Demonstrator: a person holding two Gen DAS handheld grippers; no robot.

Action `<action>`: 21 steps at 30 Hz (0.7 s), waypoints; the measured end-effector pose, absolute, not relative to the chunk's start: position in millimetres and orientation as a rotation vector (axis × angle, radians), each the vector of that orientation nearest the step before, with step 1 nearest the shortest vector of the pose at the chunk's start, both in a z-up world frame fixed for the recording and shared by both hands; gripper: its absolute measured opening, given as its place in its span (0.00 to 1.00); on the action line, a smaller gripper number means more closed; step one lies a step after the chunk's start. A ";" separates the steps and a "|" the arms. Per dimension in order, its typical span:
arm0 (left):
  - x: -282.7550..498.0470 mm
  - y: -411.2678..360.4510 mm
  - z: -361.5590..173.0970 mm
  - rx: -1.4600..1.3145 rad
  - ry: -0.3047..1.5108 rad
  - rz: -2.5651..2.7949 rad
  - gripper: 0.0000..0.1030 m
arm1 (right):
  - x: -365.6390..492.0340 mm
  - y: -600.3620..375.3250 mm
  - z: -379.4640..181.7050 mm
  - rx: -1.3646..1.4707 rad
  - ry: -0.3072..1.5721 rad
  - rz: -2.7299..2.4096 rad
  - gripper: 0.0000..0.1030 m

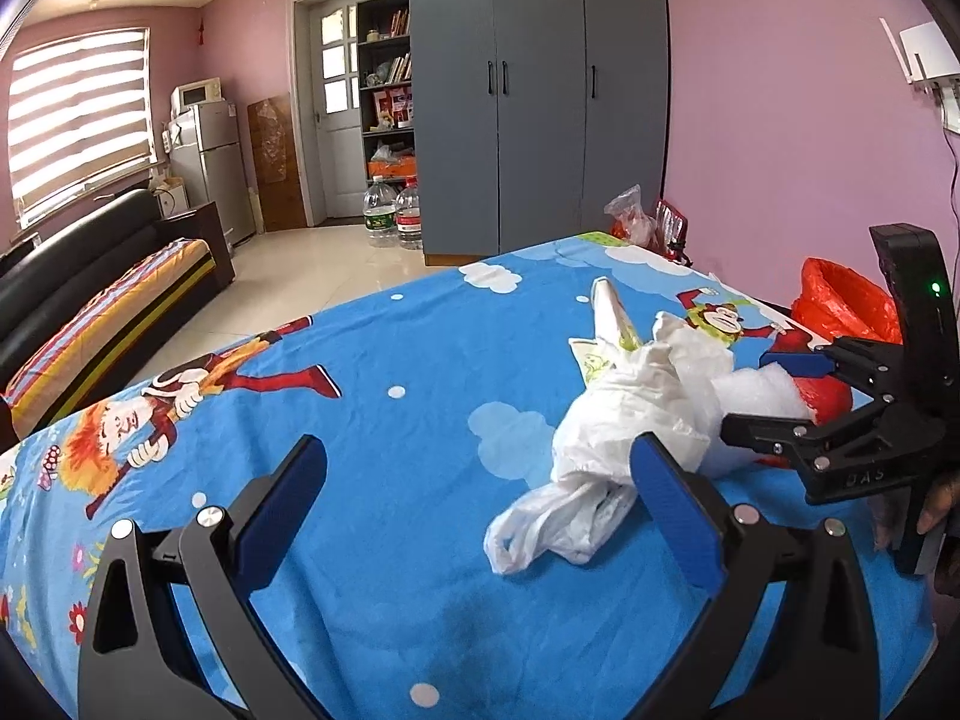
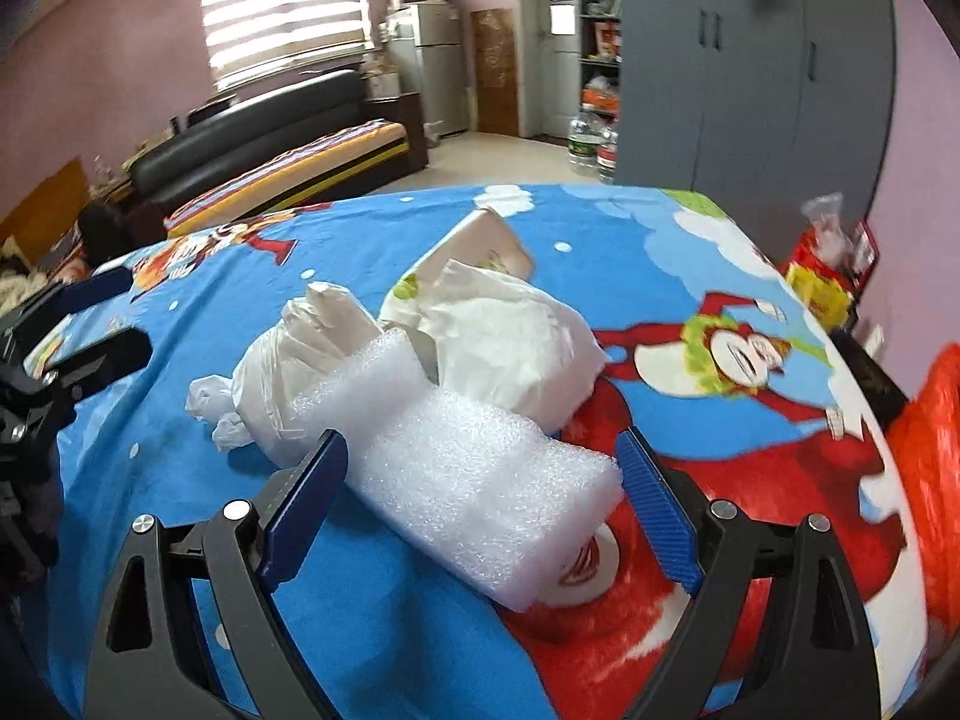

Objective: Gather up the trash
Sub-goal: 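Move the right tool to the long white foam sheet and grasp it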

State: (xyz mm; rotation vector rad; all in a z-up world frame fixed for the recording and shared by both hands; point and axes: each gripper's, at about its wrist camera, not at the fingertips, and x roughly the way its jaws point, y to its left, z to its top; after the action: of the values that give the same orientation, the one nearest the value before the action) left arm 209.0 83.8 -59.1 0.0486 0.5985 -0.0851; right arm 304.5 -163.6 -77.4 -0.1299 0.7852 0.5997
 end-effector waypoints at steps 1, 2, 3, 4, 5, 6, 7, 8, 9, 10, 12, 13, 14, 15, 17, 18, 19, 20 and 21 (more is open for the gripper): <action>210.3 84.3 -59.1 0.048 0.599 -0.083 0.95 | 305.2 -163.3 -78.6 -0.123 0.792 0.619 0.82; 212.0 84.7 -59.3 0.048 0.600 -0.078 0.95 | 306.8 -162.2 -80.8 -0.120 0.810 0.637 0.82; 213.5 85.0 -59.9 0.048 0.603 -0.076 0.95 | 306.7 -161.9 -80.7 -0.118 0.812 0.646 0.82; 215.1 85.1 -60.4 0.047 0.607 -0.075 0.95 | 306.8 -161.6 -80.7 -0.117 0.813 0.660 0.82; 216.8 85.0 -61.0 0.046 0.612 -0.074 0.95 | 305.6 -160.7 -81.1 -0.119 0.816 0.675 0.82; 218.2 84.5 -61.1 0.044 0.614 -0.075 0.95 | 304.4 -160.2 -81.3 -0.119 0.818 0.686 0.82; 219.1 84.0 -60.8 0.043 0.615 -0.077 0.95 | 303.1 -159.8 -81.3 -0.114 0.819 0.698 0.82; 220.1 82.5 -59.6 0.043 0.614 -0.079 0.95 | 300.4 -160.3 -80.5 -0.108 0.814 0.711 0.82; 220.7 81.3 -58.9 0.045 0.613 -0.082 0.95 | 297.5 -160.5 -79.3 -0.105 0.807 0.714 0.82; 221.7 78.9 -57.8 0.051 0.610 -0.085 0.95 | 296.2 -161.1 -78.9 -0.104 0.802 0.716 0.82; 223.5 75.7 -55.5 0.058 0.604 -0.091 0.95 | 294.4 -161.8 -77.6 -0.111 0.790 0.712 0.82; 224.3 74.3 -54.6 0.057 0.602 -0.094 0.95 | 293.6 -162.0 -77.0 -0.114 0.785 0.710 0.82; 225.1 72.7 -52.7 0.053 0.600 -0.096 0.95 | 293.6 -161.7 -76.5 -0.122 0.780 0.705 0.82; 225.2 71.6 -51.3 0.050 0.596 -0.096 0.95 | 293.8 -160.5 -76.3 -0.133 0.776 0.701 0.82; 224.8 68.8 -47.9 0.049 0.590 -0.099 0.95 | 294.3 -157.1 -76.3 -0.152 0.774 0.703 0.82; 224.6 67.8 -46.7 0.049 0.589 -0.101 0.95 | 295.1 -155.0 -77.0 -0.161 0.780 0.709 0.82; 224.1 67.7 -46.3 0.050 0.590 -0.102 0.95 | 296.1 -153.2 -78.5 -0.170 0.787 0.711 0.82; 223.8 67.5 -45.7 0.050 0.592 -0.102 0.95 | 296.4 -150.7 -80.2 -0.185 0.797 0.710 0.82; 224.0 67.5 -45.2 0.049 0.594 -0.101 0.95 | 295.7 -149.3 -81.2 -0.196 0.802 0.714 0.82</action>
State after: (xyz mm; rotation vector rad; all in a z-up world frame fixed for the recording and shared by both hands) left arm 224.0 67.5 -45.2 0.0486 0.5939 -0.1005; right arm 295.7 -149.3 -81.2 -0.1956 0.8021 0.7138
